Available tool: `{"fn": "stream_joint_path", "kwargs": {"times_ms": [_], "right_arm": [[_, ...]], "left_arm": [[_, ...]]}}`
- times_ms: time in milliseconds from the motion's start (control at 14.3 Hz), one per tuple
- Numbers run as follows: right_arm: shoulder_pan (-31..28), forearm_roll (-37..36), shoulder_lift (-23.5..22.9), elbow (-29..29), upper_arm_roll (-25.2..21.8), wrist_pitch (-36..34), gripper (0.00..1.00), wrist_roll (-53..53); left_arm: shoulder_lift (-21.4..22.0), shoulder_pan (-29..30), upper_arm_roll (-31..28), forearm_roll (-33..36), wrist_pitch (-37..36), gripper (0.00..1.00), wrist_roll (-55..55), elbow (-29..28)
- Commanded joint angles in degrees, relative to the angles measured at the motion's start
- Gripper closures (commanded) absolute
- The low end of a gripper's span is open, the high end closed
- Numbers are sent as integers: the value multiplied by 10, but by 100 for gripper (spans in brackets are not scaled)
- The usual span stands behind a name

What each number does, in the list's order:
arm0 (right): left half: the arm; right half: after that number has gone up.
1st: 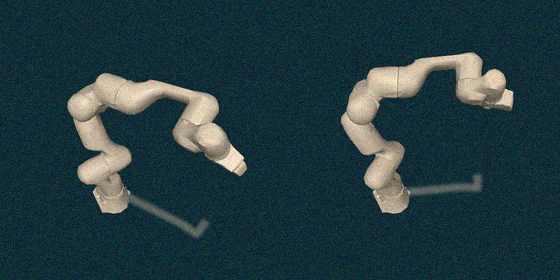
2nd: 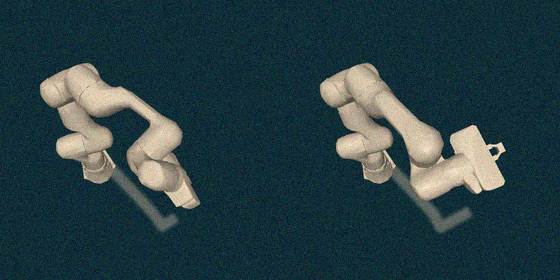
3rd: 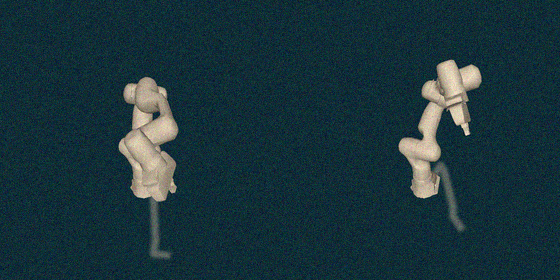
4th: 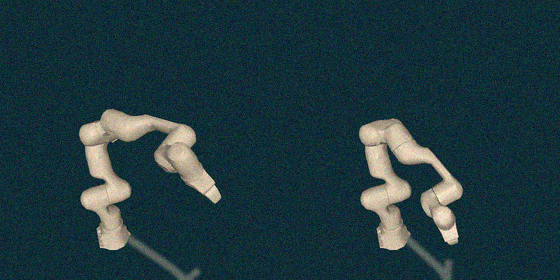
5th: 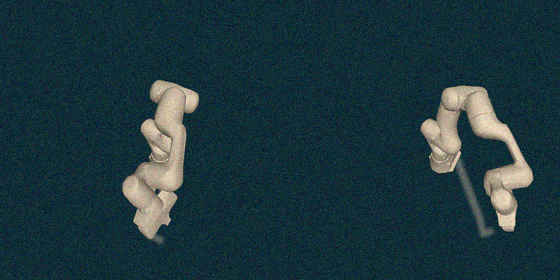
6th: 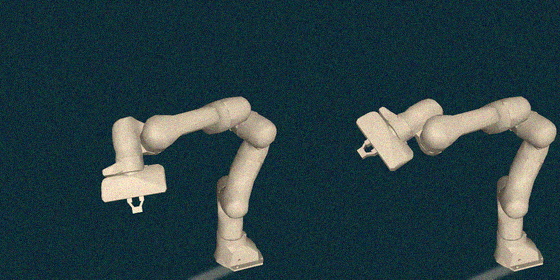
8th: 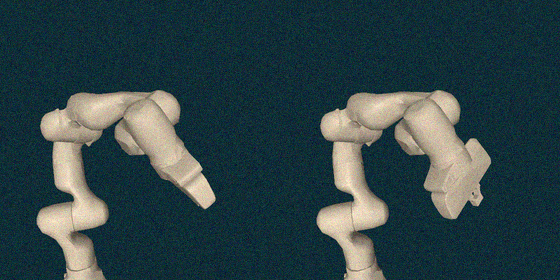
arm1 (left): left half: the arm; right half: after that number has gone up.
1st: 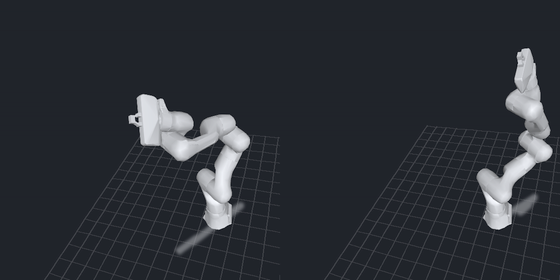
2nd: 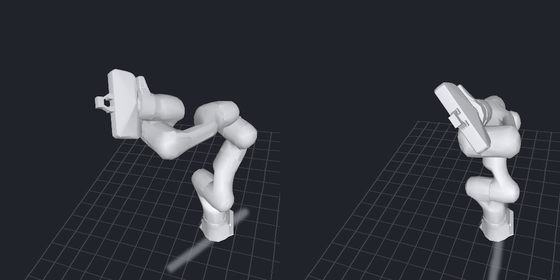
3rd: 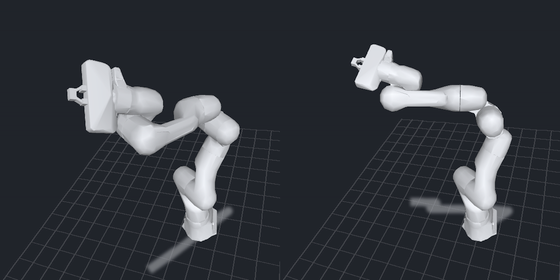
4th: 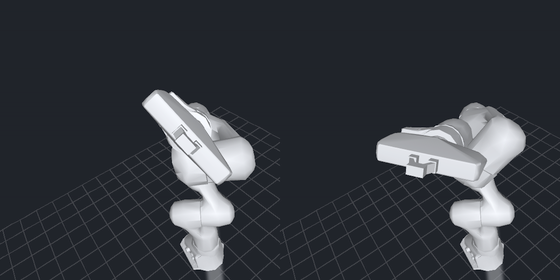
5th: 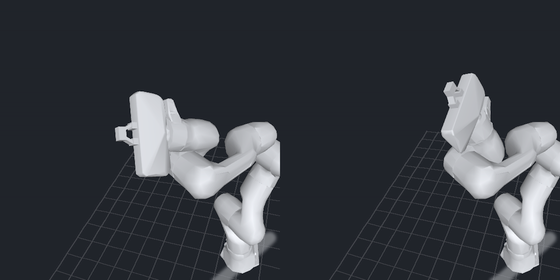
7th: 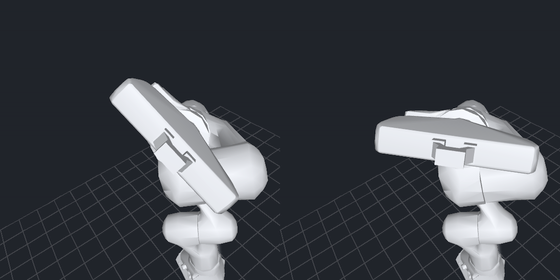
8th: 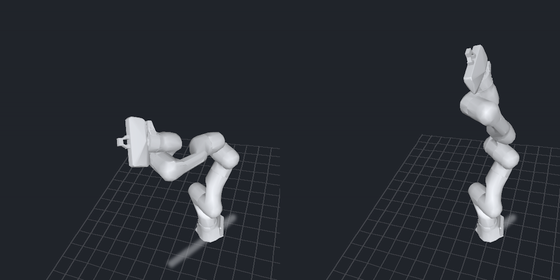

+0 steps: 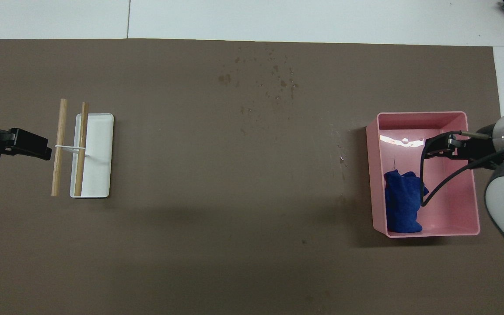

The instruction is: Wipe water with towel using both arms

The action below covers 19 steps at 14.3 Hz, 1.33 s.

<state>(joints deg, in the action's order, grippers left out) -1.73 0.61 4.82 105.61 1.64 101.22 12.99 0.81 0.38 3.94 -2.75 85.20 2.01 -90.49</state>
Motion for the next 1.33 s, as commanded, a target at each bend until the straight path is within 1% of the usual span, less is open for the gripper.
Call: {"fn": "stream_joint_path", "kwargs": {"times_ms": [0,210,350,490,560,700,840,1051,1261], "right_arm": [[-16,-11,-17,-73,-2,-29,0,-52],[-34,-11,-33,-145,-6,-83,0,-71],[-42,-9,-38,-159,-7,-108,0,-79],[-42,-8,-38,-177,-7,-149,0,-82],[-41,-9,-38,-179,-7,-163,0,-84],[-36,-12,-37,-175,-7,-164,0,-106],[-30,-22,-37,-175,-3,-165,0,-106],[-32,-19,-32,-166,-2,-168,0,-104],[-32,-17,-28,-160,-2,-170,0,-104]], "left_arm": [[9,5,2,-2,7,0,6,-13],[9,5,2,-2,7,0,6,-13],[9,5,2,-2,7,0,6,-13],[9,5,2,-2,8,0,7,-12],[9,6,1,-2,11,0,7,-12],[8,6,-3,-2,15,0,7,-12],[8,7,-4,-1,21,0,7,-13],[8,-5,-1,40,36,0,7,-14],[7,-13,3,40,64,0,4,-14]]}}
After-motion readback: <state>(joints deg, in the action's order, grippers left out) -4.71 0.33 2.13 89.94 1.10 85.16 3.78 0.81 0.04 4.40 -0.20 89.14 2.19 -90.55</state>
